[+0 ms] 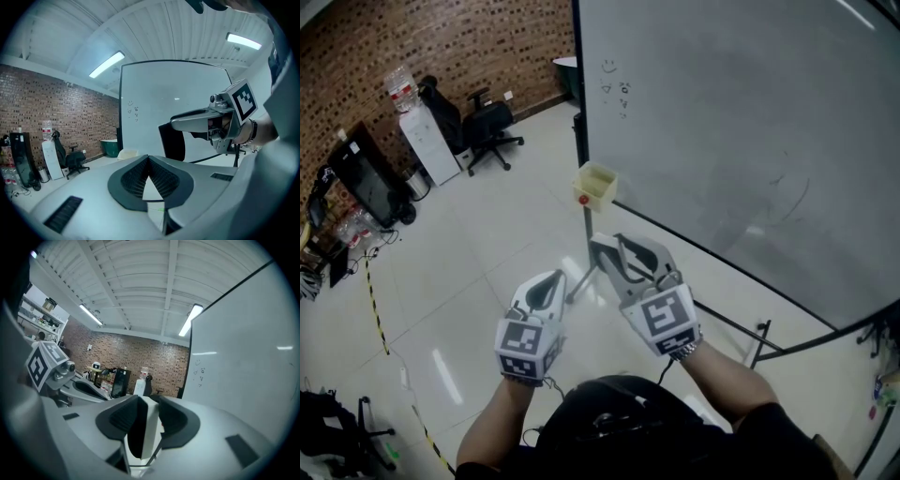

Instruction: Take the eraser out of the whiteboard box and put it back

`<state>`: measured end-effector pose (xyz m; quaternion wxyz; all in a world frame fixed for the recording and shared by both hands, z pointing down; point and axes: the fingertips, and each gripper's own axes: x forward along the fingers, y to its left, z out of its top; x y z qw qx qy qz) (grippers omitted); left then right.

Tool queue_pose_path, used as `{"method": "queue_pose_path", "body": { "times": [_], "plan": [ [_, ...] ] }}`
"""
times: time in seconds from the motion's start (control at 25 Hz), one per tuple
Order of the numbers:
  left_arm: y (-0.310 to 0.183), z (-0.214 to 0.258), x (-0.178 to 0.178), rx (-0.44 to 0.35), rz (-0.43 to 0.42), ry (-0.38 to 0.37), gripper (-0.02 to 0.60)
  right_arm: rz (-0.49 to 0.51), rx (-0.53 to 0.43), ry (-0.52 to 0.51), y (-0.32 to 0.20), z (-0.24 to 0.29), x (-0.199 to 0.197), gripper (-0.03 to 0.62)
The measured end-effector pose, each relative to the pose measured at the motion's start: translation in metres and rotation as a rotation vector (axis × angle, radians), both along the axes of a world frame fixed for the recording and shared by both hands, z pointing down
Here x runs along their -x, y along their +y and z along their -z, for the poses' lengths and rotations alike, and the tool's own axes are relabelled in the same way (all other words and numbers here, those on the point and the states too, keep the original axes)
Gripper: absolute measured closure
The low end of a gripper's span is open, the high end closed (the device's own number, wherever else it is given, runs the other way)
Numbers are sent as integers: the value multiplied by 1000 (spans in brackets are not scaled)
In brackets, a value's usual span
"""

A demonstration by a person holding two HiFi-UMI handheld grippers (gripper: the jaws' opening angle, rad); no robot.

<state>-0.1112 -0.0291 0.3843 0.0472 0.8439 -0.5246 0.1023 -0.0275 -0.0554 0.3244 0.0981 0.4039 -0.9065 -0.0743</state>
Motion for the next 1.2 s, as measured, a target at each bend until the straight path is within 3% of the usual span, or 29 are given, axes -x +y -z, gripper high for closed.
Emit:
{"method": "queue_pose_path", "body": {
  "times": [1.08,1.2],
  "plan": [
    [-4,2,-8,-16,-36,21,581,-12,0,15,0,-2,-6,424],
    [-6,3,-13,-15,-58,23,557,-9,14,2,-1,-2,-9,424]
  ]
}}
